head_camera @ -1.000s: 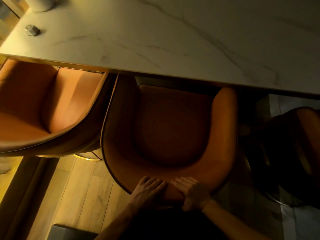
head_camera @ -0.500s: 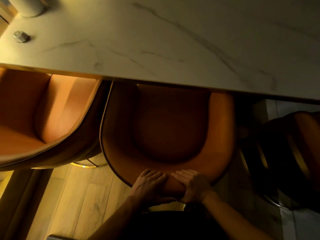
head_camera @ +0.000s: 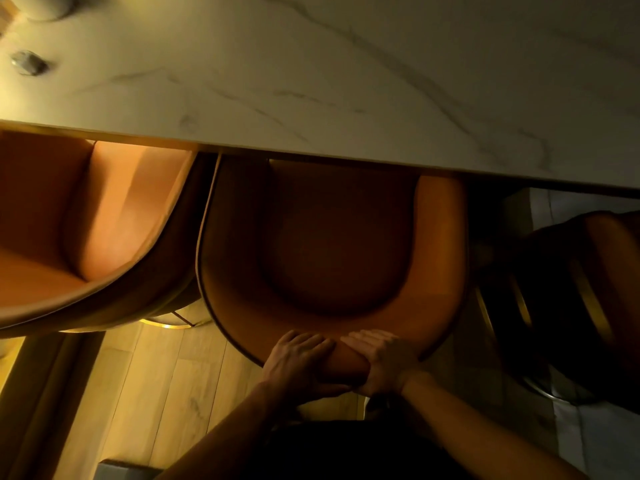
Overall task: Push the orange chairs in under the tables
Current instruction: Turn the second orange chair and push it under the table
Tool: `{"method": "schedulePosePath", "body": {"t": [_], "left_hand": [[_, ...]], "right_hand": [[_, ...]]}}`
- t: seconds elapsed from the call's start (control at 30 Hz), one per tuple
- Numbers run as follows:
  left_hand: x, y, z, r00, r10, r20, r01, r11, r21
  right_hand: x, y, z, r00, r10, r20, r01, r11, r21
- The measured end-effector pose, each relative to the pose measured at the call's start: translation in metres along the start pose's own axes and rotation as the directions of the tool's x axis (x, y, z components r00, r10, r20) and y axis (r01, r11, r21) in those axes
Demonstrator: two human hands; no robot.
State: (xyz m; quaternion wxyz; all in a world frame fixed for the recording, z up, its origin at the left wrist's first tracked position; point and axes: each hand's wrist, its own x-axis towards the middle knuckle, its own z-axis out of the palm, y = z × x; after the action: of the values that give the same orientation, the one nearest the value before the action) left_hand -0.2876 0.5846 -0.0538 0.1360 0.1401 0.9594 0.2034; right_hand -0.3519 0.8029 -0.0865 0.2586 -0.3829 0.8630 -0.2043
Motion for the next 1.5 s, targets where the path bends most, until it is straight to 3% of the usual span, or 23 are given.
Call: {"method": "schedulePosePath", "body": {"t": [0.47,0.73,0.9,1.0,1.13,1.27,1.5], "left_hand": [[0.003,0.004,-0.009,0.961,-0.158,0.226,0.154,0.987,0.038],[0.007,0.004,-0.004,0.955,-0.174,0.242,0.166,0.985,0.053],[0.008,0.006,-0.007,0.955,-0.170,0.244,0.157,0.985,0.072],[0.007,0.007,-0.005,0.951,-0.185,0.248,0.162,0.981,0.111],[0.005,0.012,-0.002,0.937,-0.248,0.244,0.213,0.963,0.163],[-0.003,0.018,-0.002,0.929,-0.312,0.200,0.278,0.943,0.182],[-0.026,-0.001,-0.008,0.928,-0.351,0.124,0.308,0.911,0.274]], "right_hand": [[0.014,-0.006,-0.011,0.965,0.127,0.231,-0.106,0.989,-0.099],[0.013,-0.015,-0.022,0.957,0.141,0.255,-0.125,0.989,-0.079],[0.017,-0.018,-0.023,0.910,0.201,0.363,-0.163,0.978,-0.132],[0.013,-0.031,-0.020,0.892,0.318,0.322,-0.253,0.940,-0.227],[0.001,-0.054,-0.010,0.887,0.434,0.159,-0.385,0.884,-0.265],[-0.011,-0.064,-0.002,0.892,0.447,0.065,-0.414,0.867,-0.277],[-0.021,-0.074,-0.005,0.890,0.454,0.043,-0.424,0.858,-0.290]]}}
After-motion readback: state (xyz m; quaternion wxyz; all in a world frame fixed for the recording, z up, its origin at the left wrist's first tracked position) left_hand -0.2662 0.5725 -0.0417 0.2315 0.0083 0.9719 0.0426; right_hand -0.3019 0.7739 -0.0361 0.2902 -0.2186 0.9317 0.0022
